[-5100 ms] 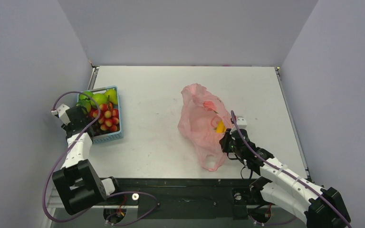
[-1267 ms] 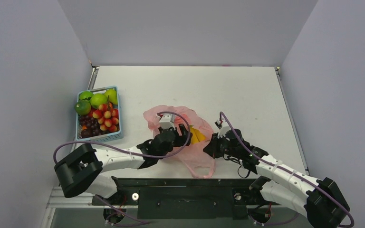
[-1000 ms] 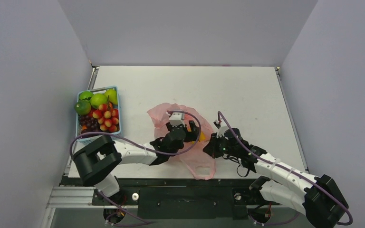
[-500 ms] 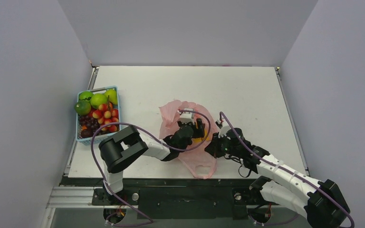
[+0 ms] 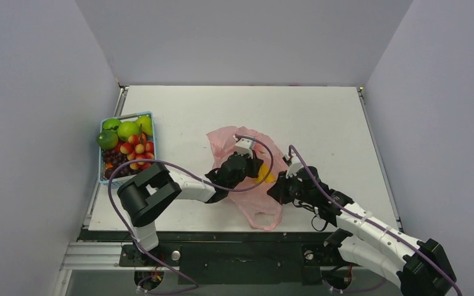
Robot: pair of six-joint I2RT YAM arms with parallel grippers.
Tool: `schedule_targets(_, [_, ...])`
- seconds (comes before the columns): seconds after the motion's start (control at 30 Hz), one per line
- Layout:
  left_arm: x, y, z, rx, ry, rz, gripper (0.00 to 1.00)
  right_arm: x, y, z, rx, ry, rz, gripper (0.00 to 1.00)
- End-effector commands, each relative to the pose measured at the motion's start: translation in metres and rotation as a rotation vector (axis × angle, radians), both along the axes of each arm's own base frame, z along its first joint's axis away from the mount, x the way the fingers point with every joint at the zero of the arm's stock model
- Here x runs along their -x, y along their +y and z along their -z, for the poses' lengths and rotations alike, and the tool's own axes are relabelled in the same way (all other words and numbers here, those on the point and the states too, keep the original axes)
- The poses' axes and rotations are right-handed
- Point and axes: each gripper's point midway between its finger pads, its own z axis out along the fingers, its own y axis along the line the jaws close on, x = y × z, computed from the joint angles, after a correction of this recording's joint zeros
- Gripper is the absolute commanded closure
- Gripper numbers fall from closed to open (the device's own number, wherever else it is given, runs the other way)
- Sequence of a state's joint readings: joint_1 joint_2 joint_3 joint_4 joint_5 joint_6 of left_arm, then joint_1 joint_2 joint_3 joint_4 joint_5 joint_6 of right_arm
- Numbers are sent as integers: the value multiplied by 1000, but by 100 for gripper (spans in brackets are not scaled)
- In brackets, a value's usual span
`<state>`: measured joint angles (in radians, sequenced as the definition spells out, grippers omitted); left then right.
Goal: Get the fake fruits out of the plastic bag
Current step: Take out the fake fruit from the plastic bag.
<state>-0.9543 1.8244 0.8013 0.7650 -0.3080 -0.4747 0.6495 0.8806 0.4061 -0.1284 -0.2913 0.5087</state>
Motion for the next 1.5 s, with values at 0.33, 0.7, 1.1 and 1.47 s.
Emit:
schedule_targets(0.33, [9, 26, -121, 120, -62, -44, 100, -15, 0, -2, 2, -38, 40, 100])
schedule_targets(0.7, [-12, 58, -160, -163, -289, -182, 100, -11, 2, -1, -15, -31, 22, 100])
schedule_targets(1.1, [-6, 78, -187, -61, -387, -299, 100, -5, 8, 5, -26, 3, -13, 100])
schedule_targets(1.47, [4, 55, -179, 75, -196, -163, 100, -24, -6, -2, 23, -29, 109, 100])
